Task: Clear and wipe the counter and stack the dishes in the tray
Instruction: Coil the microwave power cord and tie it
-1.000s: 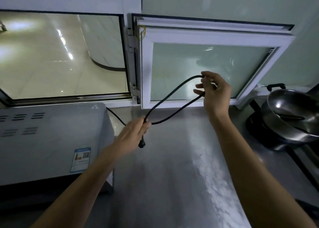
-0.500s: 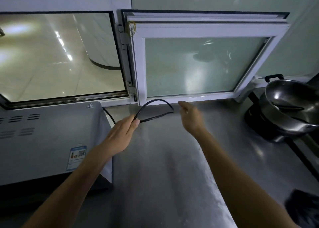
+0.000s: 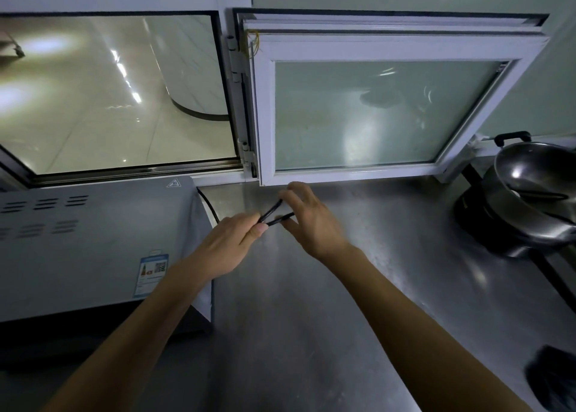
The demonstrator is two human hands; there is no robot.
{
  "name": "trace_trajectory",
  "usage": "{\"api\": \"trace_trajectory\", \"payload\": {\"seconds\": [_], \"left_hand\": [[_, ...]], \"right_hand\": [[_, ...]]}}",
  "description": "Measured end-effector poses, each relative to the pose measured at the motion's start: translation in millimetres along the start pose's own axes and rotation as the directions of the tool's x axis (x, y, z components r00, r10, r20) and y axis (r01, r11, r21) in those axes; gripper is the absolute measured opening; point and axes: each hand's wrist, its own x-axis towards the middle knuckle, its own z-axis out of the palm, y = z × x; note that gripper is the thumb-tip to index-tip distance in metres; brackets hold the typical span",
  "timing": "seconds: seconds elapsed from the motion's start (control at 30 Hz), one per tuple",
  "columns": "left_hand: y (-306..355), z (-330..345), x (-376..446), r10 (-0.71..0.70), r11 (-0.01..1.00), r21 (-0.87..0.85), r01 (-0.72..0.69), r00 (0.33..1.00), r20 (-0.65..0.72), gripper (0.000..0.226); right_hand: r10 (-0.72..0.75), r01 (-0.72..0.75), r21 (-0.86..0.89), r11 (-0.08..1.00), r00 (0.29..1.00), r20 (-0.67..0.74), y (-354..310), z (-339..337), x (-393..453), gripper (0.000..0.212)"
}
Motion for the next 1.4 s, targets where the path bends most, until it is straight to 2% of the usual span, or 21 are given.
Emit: {"api": "trace_trajectory", "payload": {"seconds": [0.07, 0.1, 0.17, 0.27, 0.37, 0.47, 0.57, 0.63, 0.77, 0.87, 0.93, 0.97, 1.13, 1.27, 1.4], "left_hand": [[-1, 0, 0, 0.015, 1.0, 0.012, -0.015, 1.0, -0.019, 0.027], [-1, 1, 1, 0.021, 1.0, 0.012, -0.02, 0.999, -0.033, 0.025], [-1, 0, 2, 0.031, 1.0, -0.001, -0.031, 0.997, -0.065, 0.022], [-6, 2, 1, 0.012, 0.999, -0.052, -0.017, 0.995, -0.103, 0.022], [-19, 7, 0, -0.071, 0.996, -0.056, 0.066, 0.992, -0.1, 0.037], [-32, 11, -1, -0.134, 0.988, -0.091, 0.124, 0.986, -0.104, 0.052], [-31, 13, 1, -0.161, 0.977, -0.159, 0.142, 0.981, -0.11, 0.041], [-27, 13, 2, -0.17, 0.972, -0.186, 0.145, 0.977, -0.127, 0.043], [-26, 19, 1, -0.234, 0.938, -0.275, 0.211, 0.971, -0.054, 0.046], [-24, 22, -1, -0.276, 0.923, -0.281, 0.263, 0.961, -0.009, 0.08], [-24, 25, 0, -0.276, 0.953, -0.133, 0.274, 0.961, 0.0, 0.102], [-25, 27, 1, -0.275, 0.959, -0.068, 0.274, 0.962, -0.002, 0.102], [-29, 29, 6, -0.185, 0.983, -0.028, 0.183, 0.974, -0.132, 0.051], [-32, 21, 8, -0.129, 0.991, -0.043, 0.124, 0.98, -0.149, 0.04], [-28, 16, 10, -0.139, 0.982, -0.141, 0.124, 0.985, -0.103, 0.023]], "right_hand": [[-0.015, 0.015, -0.017, 1.0, 0.999, 0.042, 0, -2, 5, 0.018], [-0.01, 0.012, -0.018, 1.0, 0.998, 0.062, 1, -2, 7, 0.014], [0.031, -0.033, 0.019, 0.999, 0.997, 0.068, 0, 0, 8, 0.012], [0.163, -0.159, 0.153, 0.975, 0.987, -0.01, -1, -4, 9, 0.009], [0.263, -0.245, 0.239, 0.94, 0.964, -0.043, 0, -11, 12, 0.01], [0.327, -0.29, 0.371, 0.882, 0.944, -0.037, -7, -13, 18, 0.011], [0.391, -0.327, 0.497, 0.804, 0.92, -0.029, -21, -12, 24, 0.012], [0.436, -0.354, 0.554, 0.754, 0.9, -0.018, -28, -11, 28, 0.012], [0.466, -0.368, 0.588, 0.72, 0.885, -0.017, -36, -5, 38, 0.016], [0.491, -0.383, 0.61, 0.694, 0.871, -0.012, -40, -2, 44, 0.016], [0.531, -0.408, 0.634, 0.656, 0.847, -0.004, -41, 0, 48, 0.018], [0.549, -0.419, 0.647, 0.637, 0.836, 0.001, -42, 1, 49, 0.019], [0.615, -0.444, 0.7, 0.559, 0.789, 0.009, -36, 7, 53, 0.021], [0.657, -0.446, 0.788, 0.425, 0.751, 0.071, -32, 8, 54, 0.017], [0.646, -0.44, 0.814, 0.38, 0.756, 0.107, -30, 11, 58, 0.018]]}}
